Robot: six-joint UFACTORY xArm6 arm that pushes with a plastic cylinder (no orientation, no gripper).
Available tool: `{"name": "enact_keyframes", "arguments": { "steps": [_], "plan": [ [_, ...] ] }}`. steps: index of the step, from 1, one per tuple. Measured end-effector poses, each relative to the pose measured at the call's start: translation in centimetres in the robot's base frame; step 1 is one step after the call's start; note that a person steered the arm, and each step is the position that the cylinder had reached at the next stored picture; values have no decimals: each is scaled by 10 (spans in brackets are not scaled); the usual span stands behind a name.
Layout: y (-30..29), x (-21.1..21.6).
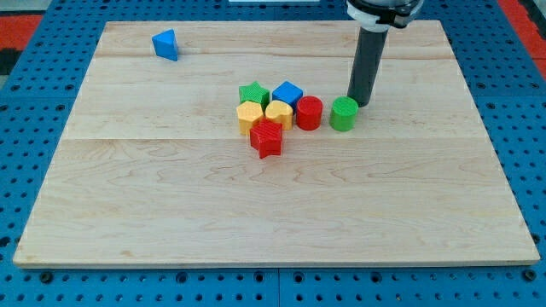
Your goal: Push the green circle below the red circle
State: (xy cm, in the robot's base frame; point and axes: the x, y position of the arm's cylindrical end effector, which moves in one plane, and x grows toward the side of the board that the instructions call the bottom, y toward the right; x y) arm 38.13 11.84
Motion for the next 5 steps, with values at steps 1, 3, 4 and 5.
{"name": "enact_keyframes", "arguments": {
  "steps": [1, 3, 4, 5],
  "plan": [
    [0, 15],
    [0, 36],
    [5, 54],
    [-2, 54]
  ]
}}
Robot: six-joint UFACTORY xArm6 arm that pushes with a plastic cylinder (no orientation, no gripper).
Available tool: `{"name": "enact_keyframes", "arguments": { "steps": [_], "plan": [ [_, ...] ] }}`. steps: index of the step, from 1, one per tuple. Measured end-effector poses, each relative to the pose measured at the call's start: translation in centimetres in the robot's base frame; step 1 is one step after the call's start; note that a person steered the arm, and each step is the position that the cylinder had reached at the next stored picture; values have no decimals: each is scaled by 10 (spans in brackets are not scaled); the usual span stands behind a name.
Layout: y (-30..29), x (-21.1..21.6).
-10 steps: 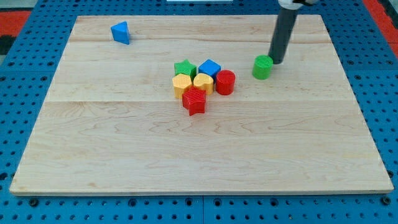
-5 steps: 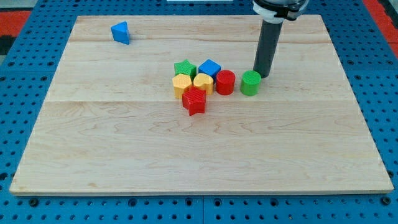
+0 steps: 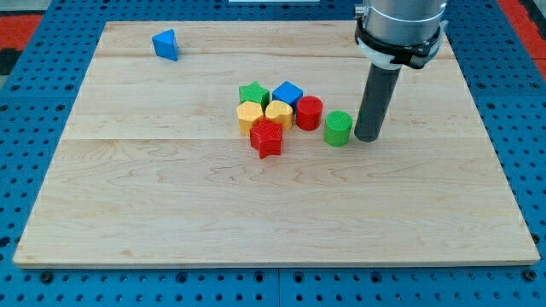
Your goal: Push the green circle below the red circle
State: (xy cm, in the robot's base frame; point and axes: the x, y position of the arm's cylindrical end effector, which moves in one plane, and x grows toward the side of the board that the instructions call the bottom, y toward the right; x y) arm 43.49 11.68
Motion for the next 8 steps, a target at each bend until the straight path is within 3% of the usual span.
{"name": "enact_keyframes", "arguments": {
  "steps": [2, 8],
  "plan": [
    [-12, -28],
    [-44, -7]
  ]
}}
